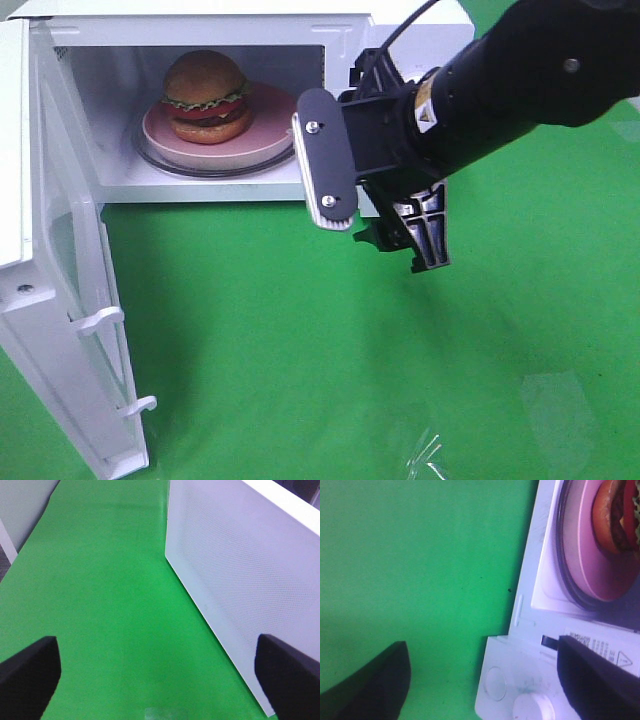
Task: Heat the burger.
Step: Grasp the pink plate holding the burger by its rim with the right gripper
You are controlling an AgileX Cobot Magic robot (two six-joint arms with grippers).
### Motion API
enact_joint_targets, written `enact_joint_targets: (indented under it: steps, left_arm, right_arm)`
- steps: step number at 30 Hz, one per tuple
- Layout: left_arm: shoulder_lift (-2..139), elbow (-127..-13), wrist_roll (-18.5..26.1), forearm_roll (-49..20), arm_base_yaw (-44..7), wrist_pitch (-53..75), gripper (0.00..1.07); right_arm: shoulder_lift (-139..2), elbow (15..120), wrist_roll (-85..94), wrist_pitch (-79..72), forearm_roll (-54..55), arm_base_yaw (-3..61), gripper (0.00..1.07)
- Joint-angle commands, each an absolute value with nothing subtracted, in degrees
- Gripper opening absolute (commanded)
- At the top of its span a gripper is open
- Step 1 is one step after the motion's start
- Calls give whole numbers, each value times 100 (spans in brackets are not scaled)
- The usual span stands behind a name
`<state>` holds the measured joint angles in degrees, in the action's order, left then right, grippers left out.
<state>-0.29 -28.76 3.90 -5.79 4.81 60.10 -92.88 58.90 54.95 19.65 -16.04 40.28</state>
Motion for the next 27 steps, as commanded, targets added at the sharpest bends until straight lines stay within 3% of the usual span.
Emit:
enact_joint_targets:
  steps: [1, 18, 27]
  left_arm:
    - [-143, -2859, 378, -590, 493, 5970, 98]
    - [-143, -2859, 378, -590, 493, 5970, 98]
    - [-143, -2859, 378, -590, 493, 5970, 98]
  right_arm:
    - [-9591, 6228, 5260, 2023, -1874, 4160, 78]
    - [-11201, 8039, 4314, 2166, -2934, 4389, 77]
    - [-11877, 8783, 4177, 2235, -2945, 4389, 77]
